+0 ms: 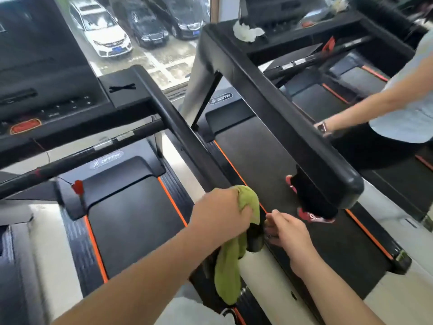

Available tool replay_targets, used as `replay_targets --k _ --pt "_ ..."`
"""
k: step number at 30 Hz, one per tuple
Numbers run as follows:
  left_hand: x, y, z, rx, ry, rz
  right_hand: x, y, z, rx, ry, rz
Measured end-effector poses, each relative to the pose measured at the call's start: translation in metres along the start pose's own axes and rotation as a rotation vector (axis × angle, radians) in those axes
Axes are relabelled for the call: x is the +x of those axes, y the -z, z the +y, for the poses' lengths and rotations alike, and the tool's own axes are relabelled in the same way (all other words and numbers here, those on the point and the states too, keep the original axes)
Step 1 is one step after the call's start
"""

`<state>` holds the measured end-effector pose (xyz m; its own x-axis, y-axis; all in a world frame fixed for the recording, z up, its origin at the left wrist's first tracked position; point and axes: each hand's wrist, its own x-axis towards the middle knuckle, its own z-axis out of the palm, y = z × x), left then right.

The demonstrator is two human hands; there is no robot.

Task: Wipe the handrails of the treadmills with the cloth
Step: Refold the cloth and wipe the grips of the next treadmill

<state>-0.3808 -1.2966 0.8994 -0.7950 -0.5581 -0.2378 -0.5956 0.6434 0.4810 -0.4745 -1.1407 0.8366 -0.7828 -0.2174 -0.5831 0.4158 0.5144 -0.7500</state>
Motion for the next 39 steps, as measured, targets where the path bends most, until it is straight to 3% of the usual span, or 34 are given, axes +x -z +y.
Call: replay_targets --k 3,7,11,13,17,21,23,28,30,33,35,39 --pt "0.030 0.013 -0.005 0.222 -0.160 0.160 0.003 -0.011 -0.012 -0.045 0.032 -0.014" --pt "0.049 -0.030 -0.025 0.470 -0.465 0.026 0.012 -0.025 -0.022 -0.031 0.008 0.030" --pt "0.092 -0.034 -0.060 0.437 -0.742 0.059 0.023 -0.028 -0.028 -0.020 -0.052 0.064" --pt "0.131 -0.019 -0.072 0.483 -0.711 0.037 0.026 -0.029 -0.026 -0.034 -0.071 0.060" --pt "0.153 0.002 -0.045 0.597 -0.394 -0.087 0.027 -0.030 -0.023 -0.027 -0.076 0.082" --pt "0.081 -0.035 -0.005 0.481 -0.752 -0.318 0.025 -0.019 -0.008 0.080 -0.152 0.168" --pt "0.089 -0.031 0.000 0.464 -0.797 -0.424 0.021 -0.011 0.000 0.119 -0.178 0.192" --pt "0.133 -0.027 0.013 0.799 -0.454 -0.361 0.007 0.013 0.023 0.172 -0.206 0.172" --pt "0.096 -0.049 0.037 0.840 -0.536 -0.429 0.000 0.021 0.033 0.184 -0.197 0.131" --pt "0.029 -0.077 0.049 0.910 -0.882 -0.552 -0.011 0.033 0.041 0.162 -0.185 0.098" --pt "0.039 -0.077 0.044 0.876 -0.921 -0.471 -0.016 0.041 0.050 0.151 -0.177 0.086" --pt "0.077 -0.069 0.032 0.730 -0.490 -0.187 -0.025 0.052 0.061 0.139 -0.149 0.097"
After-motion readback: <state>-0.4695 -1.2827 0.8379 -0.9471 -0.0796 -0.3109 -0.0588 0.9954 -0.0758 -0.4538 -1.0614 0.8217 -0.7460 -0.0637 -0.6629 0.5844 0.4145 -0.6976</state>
